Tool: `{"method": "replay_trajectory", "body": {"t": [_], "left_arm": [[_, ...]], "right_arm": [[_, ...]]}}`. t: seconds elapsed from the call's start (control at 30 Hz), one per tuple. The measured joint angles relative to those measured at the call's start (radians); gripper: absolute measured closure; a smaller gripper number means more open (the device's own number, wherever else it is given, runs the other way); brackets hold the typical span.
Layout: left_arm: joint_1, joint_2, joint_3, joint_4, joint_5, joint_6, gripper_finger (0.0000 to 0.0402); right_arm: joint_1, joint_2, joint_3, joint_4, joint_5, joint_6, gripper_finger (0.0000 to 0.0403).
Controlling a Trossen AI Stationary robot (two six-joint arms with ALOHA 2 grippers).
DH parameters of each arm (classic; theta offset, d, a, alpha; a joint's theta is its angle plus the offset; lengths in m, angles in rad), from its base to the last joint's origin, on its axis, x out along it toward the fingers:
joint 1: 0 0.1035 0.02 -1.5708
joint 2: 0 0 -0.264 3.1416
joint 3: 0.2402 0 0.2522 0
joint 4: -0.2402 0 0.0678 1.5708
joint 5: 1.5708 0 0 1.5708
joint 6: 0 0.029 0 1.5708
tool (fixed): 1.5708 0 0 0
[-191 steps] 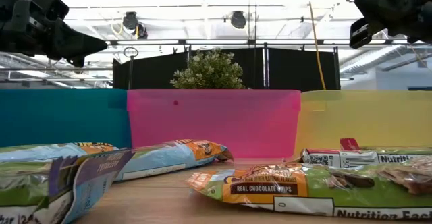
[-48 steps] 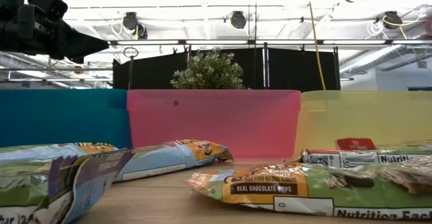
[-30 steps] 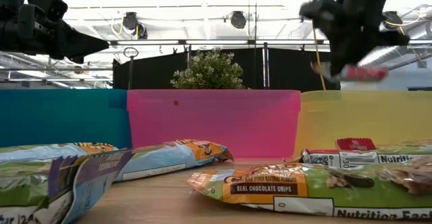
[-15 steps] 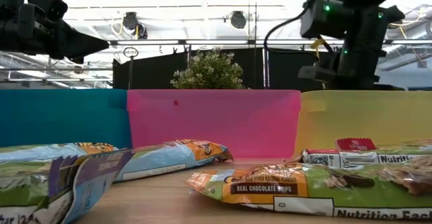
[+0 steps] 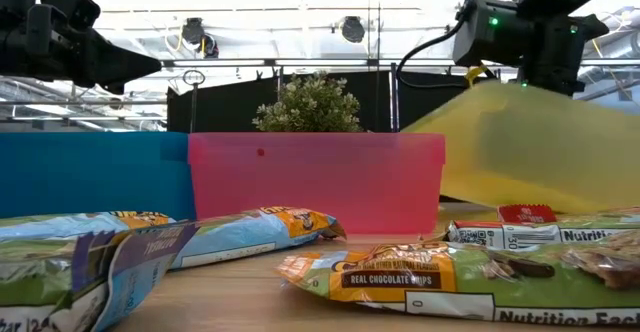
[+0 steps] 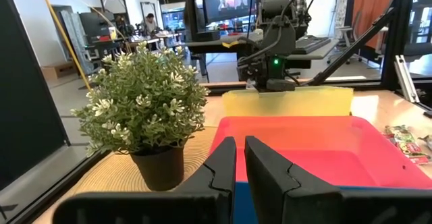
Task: Pick and place Granola Bars by type
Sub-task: Put the bottom red granola bar into the yellow bin
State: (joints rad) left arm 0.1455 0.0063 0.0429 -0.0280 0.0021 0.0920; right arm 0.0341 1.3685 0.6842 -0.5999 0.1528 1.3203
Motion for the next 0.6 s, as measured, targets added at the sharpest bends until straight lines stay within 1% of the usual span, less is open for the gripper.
{"method": "replay_trajectory", "body": {"t": [0.1, 0.23, 0.37, 0.6], "left_arm": [[0.0, 0.0, 0.0, -0.001, 0.0, -0.001, 0.036], [0.0, 0.0, 0.0, -0.006, 0.0, -0.003, 0.036], [0.0, 0.0, 0.0, -0.006, 0.0, -0.004, 0.036], [0.0, 0.0, 0.0, -0.006, 0.0, -0.004, 0.036]], "right_arm": [[0.0, -0.008, 0.0, 0.0, 0.0, 0.001, 0.0183], [0.0, -0.032, 0.0, 0.01, 0.0, 0.002, 0.016], [0.001, -0.045, 0.0, 0.03, 0.0, 0.001, 0.0157], [0.001, -0.046, 0.008, 0.052, 0.001, -0.007, 0.0164]]}}
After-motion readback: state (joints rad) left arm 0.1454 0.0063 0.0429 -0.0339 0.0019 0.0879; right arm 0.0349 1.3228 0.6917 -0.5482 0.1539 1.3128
